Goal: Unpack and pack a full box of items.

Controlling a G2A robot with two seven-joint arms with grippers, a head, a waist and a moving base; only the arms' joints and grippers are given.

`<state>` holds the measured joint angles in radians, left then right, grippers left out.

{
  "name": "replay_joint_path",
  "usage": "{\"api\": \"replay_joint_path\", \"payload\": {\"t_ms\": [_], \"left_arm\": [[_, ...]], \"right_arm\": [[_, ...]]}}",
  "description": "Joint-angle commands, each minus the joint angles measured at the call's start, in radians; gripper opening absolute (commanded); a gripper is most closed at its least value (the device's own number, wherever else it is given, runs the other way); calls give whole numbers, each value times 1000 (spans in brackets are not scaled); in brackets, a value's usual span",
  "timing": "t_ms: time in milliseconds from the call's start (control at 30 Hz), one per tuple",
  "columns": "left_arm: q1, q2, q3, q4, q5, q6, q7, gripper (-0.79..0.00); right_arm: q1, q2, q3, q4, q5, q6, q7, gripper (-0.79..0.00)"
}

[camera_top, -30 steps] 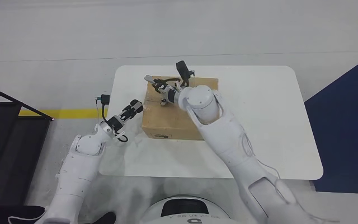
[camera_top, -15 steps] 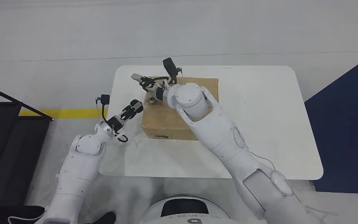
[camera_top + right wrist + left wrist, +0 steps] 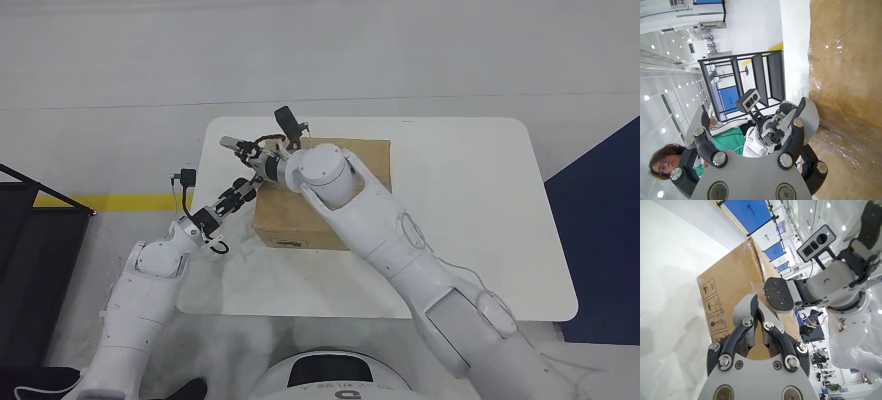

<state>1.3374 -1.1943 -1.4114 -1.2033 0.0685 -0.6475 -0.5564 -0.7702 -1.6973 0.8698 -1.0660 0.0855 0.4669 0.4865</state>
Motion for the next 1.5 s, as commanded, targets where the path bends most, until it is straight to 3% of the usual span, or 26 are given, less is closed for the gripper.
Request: {"api": "replay_joint_path", "payload": {"t_ms": [0, 733, 1167, 1467], "left_arm": [[0, 0, 0, 0, 0, 0, 0, -785], [0, 0, 0, 0, 0, 0, 0, -785], [0, 0, 0, 0, 0, 0, 0, -785], [0, 0, 0, 0, 0, 0, 0, -785]], "right_arm": [[2, 1, 5, 0, 2, 1, 6, 0], [-109, 86, 103, -218, -178, 128, 194, 0], [-276, 178, 293, -463, -339, 242, 314, 0], [-455, 219, 468, -682, -366, 304, 221, 0]]}}
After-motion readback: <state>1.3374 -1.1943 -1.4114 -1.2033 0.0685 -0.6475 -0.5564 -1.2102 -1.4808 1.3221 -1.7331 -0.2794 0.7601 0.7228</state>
